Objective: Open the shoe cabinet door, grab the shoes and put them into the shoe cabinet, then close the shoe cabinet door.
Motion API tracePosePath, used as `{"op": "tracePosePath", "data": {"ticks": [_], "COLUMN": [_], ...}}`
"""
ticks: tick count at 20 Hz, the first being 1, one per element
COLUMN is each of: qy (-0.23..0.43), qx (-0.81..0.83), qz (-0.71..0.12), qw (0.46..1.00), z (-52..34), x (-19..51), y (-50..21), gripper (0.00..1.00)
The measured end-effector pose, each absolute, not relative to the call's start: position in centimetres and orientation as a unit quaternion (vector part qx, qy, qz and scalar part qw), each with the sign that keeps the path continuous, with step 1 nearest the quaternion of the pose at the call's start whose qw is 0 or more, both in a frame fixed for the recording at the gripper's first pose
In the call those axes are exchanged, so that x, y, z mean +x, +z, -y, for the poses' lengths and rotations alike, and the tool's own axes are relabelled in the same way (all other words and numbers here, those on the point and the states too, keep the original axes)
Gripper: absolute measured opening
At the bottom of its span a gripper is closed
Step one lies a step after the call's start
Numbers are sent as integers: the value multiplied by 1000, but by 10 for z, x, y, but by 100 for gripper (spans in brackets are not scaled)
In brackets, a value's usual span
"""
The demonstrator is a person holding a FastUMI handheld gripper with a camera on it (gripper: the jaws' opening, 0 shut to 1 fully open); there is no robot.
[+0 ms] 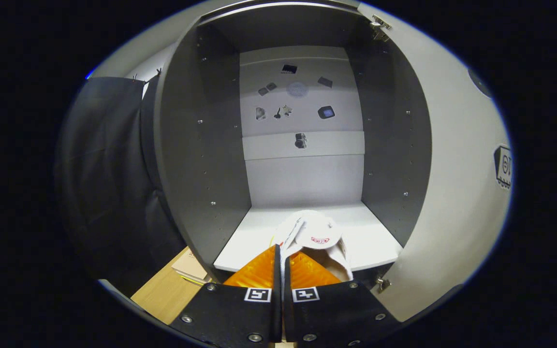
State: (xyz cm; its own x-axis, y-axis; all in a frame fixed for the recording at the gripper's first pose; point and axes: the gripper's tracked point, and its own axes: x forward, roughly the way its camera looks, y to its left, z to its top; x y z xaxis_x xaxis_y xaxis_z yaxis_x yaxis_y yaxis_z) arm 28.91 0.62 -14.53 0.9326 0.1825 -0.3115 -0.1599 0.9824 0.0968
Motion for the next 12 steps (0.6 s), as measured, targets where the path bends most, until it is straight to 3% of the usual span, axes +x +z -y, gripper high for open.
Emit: {"op": "tracePosePath", "data": {"ticks": [6, 12], "qy": [77, 72], "qx": [28, 27], "qz": [-174, -191], "qw": [981, 979], "z": [-4, -7], "x": [381, 413], "y": [-172, -194], "gripper": [2, 2]}}
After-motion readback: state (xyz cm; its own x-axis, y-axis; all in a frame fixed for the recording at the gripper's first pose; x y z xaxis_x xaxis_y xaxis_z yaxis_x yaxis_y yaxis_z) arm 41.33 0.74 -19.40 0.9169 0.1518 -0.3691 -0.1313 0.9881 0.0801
